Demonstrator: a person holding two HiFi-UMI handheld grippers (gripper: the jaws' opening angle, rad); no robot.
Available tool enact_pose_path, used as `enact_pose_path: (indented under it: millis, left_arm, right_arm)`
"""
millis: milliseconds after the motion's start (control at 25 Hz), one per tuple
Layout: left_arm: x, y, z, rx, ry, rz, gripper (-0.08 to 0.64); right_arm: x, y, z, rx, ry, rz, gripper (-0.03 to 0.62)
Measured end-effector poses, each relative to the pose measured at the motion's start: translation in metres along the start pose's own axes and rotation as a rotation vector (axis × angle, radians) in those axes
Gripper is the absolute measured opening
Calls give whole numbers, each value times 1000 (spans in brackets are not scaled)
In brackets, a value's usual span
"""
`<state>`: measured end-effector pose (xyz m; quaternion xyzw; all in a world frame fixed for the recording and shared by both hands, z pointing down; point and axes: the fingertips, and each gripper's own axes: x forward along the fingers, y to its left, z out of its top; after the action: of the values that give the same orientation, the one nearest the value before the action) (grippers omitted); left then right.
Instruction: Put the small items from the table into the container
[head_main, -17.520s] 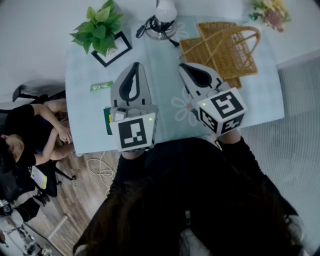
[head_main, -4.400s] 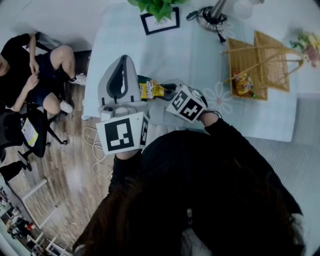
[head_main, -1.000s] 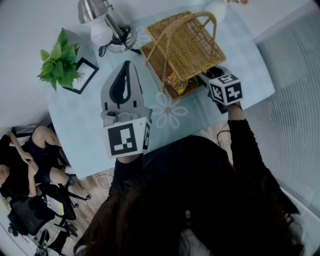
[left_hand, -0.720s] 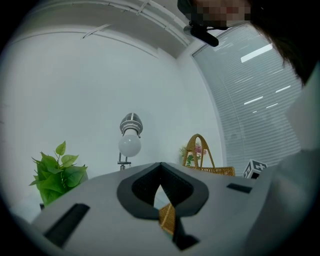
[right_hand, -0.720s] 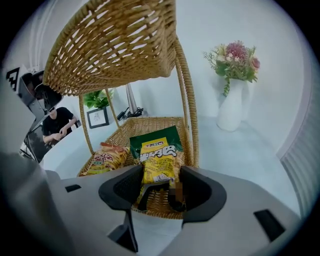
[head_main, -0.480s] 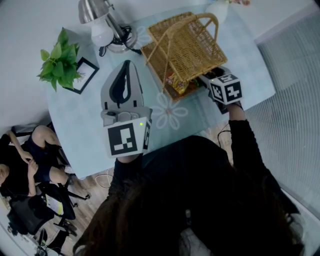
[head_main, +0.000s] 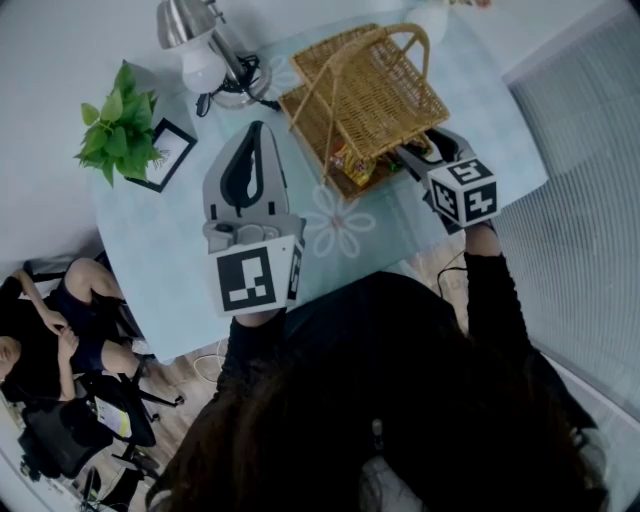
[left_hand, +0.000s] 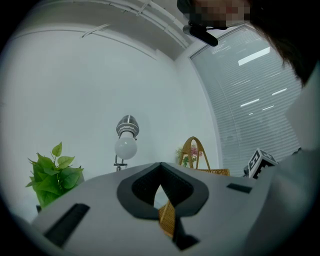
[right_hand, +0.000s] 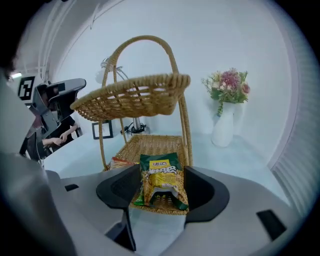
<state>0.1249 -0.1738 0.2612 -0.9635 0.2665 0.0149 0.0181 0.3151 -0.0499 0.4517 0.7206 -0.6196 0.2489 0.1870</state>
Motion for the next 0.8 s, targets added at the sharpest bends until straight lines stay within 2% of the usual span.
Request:
enact_pose_path:
  millis: [240,800]
  left_arm:
    - [-3,-7,2,-1,-5,-33,2]
    - [-12,-28,8,16,-20,-112,2]
  right_arm:
    - [-35,14,22,7,-111,-29,275]
    - [-115,42,95,-2,-437,-131,95]
